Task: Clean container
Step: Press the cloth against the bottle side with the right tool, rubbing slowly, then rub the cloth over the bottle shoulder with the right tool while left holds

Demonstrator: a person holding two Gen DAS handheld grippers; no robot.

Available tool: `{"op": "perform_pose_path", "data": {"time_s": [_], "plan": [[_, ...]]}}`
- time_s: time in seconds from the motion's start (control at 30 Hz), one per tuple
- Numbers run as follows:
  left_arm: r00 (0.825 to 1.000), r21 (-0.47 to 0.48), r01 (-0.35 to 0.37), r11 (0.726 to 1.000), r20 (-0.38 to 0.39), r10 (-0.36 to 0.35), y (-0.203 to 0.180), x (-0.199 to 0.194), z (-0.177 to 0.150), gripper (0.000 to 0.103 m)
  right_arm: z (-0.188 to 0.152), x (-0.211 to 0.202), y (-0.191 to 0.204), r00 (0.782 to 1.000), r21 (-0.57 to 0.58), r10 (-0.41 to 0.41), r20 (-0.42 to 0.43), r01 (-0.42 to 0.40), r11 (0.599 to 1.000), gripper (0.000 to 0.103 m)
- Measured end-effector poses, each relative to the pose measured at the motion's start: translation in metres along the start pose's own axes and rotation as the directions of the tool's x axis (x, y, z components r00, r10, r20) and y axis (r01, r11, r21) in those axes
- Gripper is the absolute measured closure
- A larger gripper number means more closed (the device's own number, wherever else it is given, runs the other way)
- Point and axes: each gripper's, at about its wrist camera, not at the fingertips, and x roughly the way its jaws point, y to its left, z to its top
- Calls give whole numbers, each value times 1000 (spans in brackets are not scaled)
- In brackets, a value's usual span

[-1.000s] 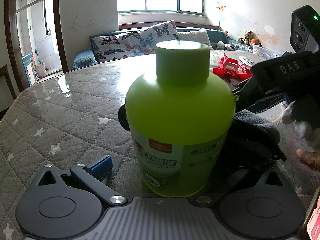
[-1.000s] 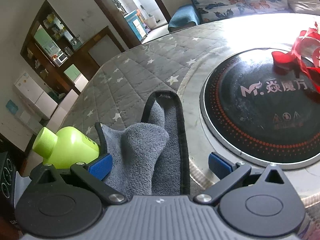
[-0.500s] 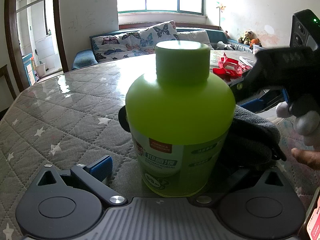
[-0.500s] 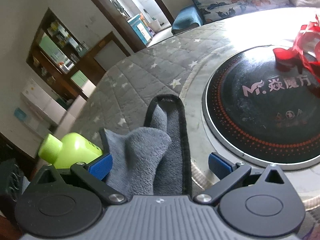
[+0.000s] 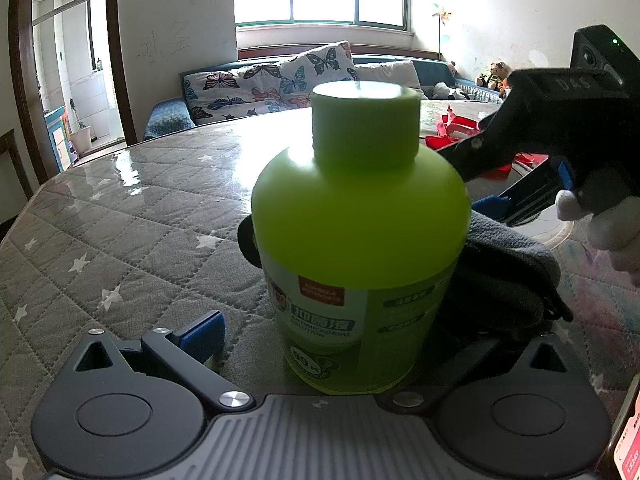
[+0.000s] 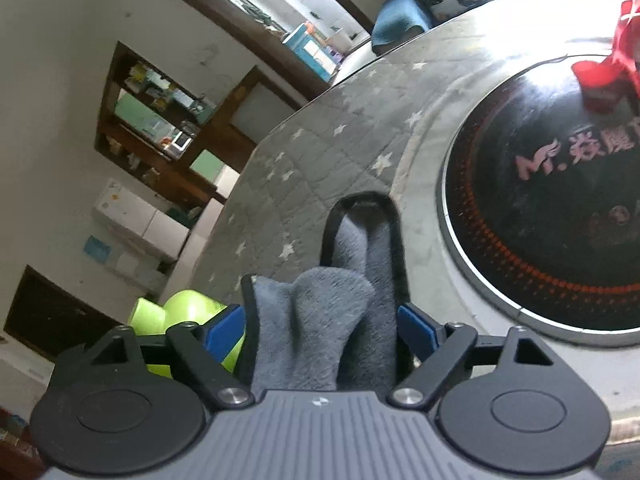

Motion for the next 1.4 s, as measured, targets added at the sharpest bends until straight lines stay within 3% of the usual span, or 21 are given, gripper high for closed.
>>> {"op": "perform_pose_path", "data": {"time_s": [0.1, 0.3, 0.43, 0.6, 0.8, 0.9, 0.97, 1.03, 1.1, 1.23, 1.4], "plan": [[1000, 0, 0, 1000, 0, 0, 0, 0, 0, 0, 1, 4, -4, 1000, 11, 22, -13, -22, 1000, 29], [1000, 0, 0, 1000, 0, 0, 0, 0, 0, 0, 3, 1, -2, 1000, -17, -3, 24, 3, 1000, 29], [1000, 0, 0, 1000, 0, 0, -1, 0, 0, 0, 7, -4, 2, 998, -68, -33, 58, 37, 997, 20], [1000, 0, 0, 1000, 0, 0, -3, 1, 2, 0, 5, 2, 3, 996, -96, -87, 31, 90, 991, 20], [1000, 0, 0, 1000, 0, 0, -3, 2, 2, 0, -4, 4, 7, 998, -110, -62, 10, 63, 992, 22], [1000, 0, 0, 1000, 0, 0, -3, 2, 2, 0, -7, 6, 11, 998, -129, -60, 6, 60, 990, 35], [1000, 0, 0, 1000, 0, 0, -2, 3, 2, 0, -7, 8, 8, 999, -114, -33, -14, 31, 993, 54], [1000, 0, 0, 1000, 0, 0, -3, 2, 2, 0, -8, 10, 8, 999, -122, -34, -24, 31, 992, 58], [1000, 0, 0, 1000, 0, 0, -3, 2, 2, 0, -9, 11, 9, 999, -120, -27, -36, 22, 992, 69], [1000, 0, 0, 1000, 0, 0, -2, 3, 2, 0, -9, 13, -7, 997, 7, 62, -50, -62, 998, 80], [1000, 0, 0, 1000, 0, 0, -3, 2, 2, 0, -5, 2, -25, 980, 156, 199, 3, -197, 968, 83]]}}
